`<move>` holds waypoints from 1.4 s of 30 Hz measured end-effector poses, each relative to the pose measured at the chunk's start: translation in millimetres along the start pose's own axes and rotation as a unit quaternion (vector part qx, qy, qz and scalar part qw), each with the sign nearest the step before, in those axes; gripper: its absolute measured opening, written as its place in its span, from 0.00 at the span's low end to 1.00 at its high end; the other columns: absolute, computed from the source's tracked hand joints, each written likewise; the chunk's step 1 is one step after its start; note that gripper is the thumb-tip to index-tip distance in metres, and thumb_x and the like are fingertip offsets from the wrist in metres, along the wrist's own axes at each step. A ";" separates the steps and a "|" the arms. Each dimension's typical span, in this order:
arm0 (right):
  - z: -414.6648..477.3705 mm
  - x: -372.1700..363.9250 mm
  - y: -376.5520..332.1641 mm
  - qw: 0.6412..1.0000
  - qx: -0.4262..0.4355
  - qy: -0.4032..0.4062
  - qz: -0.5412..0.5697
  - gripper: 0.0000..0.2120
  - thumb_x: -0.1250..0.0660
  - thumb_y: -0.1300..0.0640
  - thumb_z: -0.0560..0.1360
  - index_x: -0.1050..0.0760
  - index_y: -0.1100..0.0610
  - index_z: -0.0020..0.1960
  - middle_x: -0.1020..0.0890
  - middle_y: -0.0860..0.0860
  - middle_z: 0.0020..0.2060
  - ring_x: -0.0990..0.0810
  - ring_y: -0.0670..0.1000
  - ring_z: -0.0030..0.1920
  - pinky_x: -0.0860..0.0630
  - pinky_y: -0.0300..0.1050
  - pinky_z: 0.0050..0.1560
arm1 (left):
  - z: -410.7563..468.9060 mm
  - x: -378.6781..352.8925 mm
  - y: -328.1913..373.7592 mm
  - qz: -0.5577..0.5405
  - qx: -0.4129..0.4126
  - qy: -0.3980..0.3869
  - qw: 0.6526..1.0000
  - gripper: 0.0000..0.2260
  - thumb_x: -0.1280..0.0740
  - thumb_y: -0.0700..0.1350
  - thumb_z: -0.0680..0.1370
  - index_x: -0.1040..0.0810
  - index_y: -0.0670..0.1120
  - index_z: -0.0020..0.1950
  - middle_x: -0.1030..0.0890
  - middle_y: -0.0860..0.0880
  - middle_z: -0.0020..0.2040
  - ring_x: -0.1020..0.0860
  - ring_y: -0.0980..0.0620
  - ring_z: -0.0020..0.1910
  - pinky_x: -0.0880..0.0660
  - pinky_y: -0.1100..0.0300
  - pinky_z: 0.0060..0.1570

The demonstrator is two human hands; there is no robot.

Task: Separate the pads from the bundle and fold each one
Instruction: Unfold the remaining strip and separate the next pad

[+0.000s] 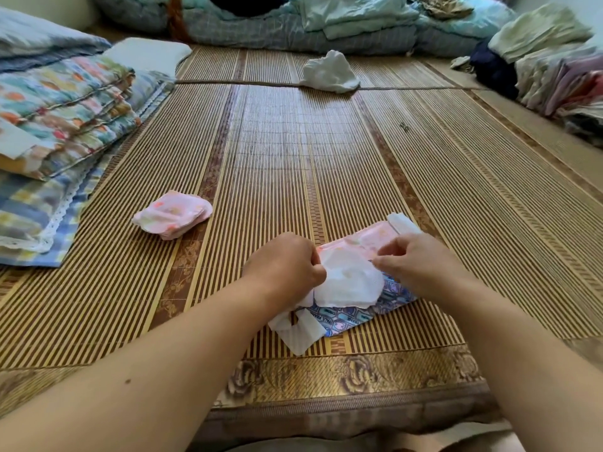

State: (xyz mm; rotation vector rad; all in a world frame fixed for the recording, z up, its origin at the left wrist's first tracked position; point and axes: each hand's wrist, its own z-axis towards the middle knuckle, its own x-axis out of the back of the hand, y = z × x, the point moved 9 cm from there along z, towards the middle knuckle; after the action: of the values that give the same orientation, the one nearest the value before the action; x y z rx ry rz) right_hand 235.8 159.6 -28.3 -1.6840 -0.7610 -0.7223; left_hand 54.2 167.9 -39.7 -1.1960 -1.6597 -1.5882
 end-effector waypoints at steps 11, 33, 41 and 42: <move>-3.1 -15.4 8.0 0.997 -0.046 -0.063 -0.018 0.07 0.28 0.53 0.70 0.20 0.57 0.37 0.21 0.51 0.32 0.25 0.49 0.32 0.31 0.43 0.32 | -7.0 -3.2 8.7 0.031 -0.041 0.004 0.999 0.17 0.36 0.46 0.77 0.23 0.61 0.62 0.29 0.55 0.51 0.26 0.53 0.51 0.24 0.55 0.49; -1.9 -27.4 10.7 0.995 -0.068 -0.058 0.051 0.09 0.24 0.55 0.66 0.20 0.59 0.39 0.16 0.55 0.38 0.18 0.55 0.41 0.21 0.56 0.50 | -20.7 30.5 -74.1 0.054 0.136 -0.049 0.988 0.06 0.29 0.50 0.73 0.22 0.50 0.39 0.20 0.51 0.37 0.22 0.53 0.38 0.29 0.58 0.33; -8.3 -9.7 -10.5 0.983 -0.019 -0.024 0.181 0.03 0.29 0.61 0.70 0.22 0.61 0.40 0.18 0.57 0.37 0.23 0.49 0.30 0.29 0.40 0.27 | -23.9 43.6 -39.7 -0.251 0.087 -0.003 0.964 0.17 0.31 0.41 0.75 0.30 0.50 0.60 0.21 0.47 0.49 0.18 0.49 0.43 0.18 0.55 0.40; -9.9 -8.7 -18.0 0.976 -0.004 -0.020 0.215 0.03 0.29 0.61 0.71 0.22 0.61 0.41 0.18 0.55 0.37 0.23 0.48 0.30 0.29 0.38 0.26 | -24.3 45.6 -33.6 -0.284 0.074 0.000 0.956 0.20 0.30 0.40 0.74 0.31 0.50 0.63 0.21 0.46 0.49 0.18 0.51 0.42 0.20 0.59 0.38</move>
State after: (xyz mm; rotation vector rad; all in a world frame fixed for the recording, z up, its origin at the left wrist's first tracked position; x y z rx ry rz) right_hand 215.5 152.4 -22.5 -1.7951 -0.3965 -0.3901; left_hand -0.4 157.7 -13.0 -0.6698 -2.2119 -1.7358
